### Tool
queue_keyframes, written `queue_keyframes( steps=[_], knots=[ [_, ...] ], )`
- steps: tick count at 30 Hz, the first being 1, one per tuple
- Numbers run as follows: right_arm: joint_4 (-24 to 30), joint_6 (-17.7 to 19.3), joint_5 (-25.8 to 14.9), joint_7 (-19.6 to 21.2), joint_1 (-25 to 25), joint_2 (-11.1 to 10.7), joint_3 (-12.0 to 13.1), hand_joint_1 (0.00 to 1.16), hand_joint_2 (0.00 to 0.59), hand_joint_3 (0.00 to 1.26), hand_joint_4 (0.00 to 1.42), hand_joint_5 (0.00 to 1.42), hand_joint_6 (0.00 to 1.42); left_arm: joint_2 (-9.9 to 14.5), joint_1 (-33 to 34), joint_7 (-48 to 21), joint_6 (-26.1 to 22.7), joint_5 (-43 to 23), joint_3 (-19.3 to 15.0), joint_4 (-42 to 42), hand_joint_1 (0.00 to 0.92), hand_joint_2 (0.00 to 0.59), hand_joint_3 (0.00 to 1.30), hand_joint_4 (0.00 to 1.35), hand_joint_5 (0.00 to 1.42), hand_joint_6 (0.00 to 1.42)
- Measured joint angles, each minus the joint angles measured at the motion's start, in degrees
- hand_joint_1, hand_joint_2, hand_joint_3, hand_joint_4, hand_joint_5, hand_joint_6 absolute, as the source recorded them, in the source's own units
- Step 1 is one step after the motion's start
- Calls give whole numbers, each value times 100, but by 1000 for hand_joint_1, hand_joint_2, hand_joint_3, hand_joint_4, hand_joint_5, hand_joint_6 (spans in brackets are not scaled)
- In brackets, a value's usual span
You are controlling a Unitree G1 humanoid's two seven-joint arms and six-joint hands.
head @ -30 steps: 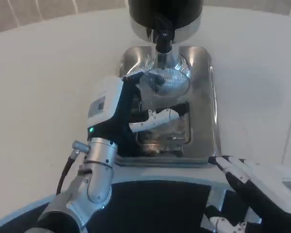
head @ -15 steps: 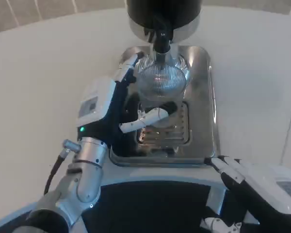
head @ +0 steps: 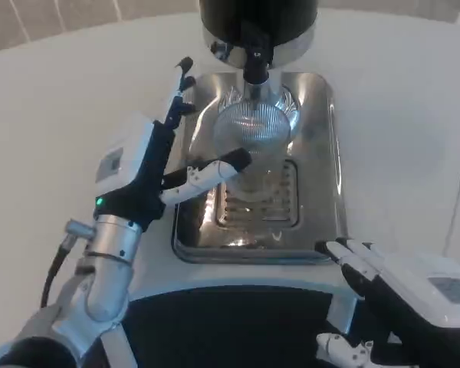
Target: Grasp the cup under the faucet to collect the drink, then remove the cup.
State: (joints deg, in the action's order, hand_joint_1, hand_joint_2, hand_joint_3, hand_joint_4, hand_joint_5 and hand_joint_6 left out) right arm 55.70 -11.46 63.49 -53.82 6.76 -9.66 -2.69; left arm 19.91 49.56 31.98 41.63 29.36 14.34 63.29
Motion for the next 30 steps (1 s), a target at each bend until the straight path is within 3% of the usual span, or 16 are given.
queue_keyframes(
  steps=[6, 12, 16, 24, 30],
  knots=[
    [-16, -149, -293, 248, -81, 38, 70, 269, 459, 44, 0, 0, 15, 189, -381, -587, 377, -522, -367, -324, 37, 8, 0, 29, 317, 320],
    [23, -461, -560, 402, -433, 147, 157, 272, 461, 44, 0, 0, 28, 606, -914, -1009, 638, -833, -768, -1274, 0, 43, 87, 241, 401, 276],
    [25, -735, -731, 472, -635, 211, 229, 238, 467, 15, 0, 0, 58, 854, -1437, -1209, 607, -871, -992, -1989, 0, 56, 108, 302, 434, 268],
    [-16, -1572, -1130, 502, -1103, 236, 451, 146, 468, 0, 0, 0, 35, 1336, -2668, -1870, 495, -795, -1164, -3410, 0, 61, 79, 267, 365, 200],
    [-403, -2242, -1526, 571, -1891, 211, 458, 131, 483, 0, 0, 0, 32, 1651, -3372, -2369, 364, -653, -1363, -4428, 0, 62, 62, 226, 336, 131]
  ],
)
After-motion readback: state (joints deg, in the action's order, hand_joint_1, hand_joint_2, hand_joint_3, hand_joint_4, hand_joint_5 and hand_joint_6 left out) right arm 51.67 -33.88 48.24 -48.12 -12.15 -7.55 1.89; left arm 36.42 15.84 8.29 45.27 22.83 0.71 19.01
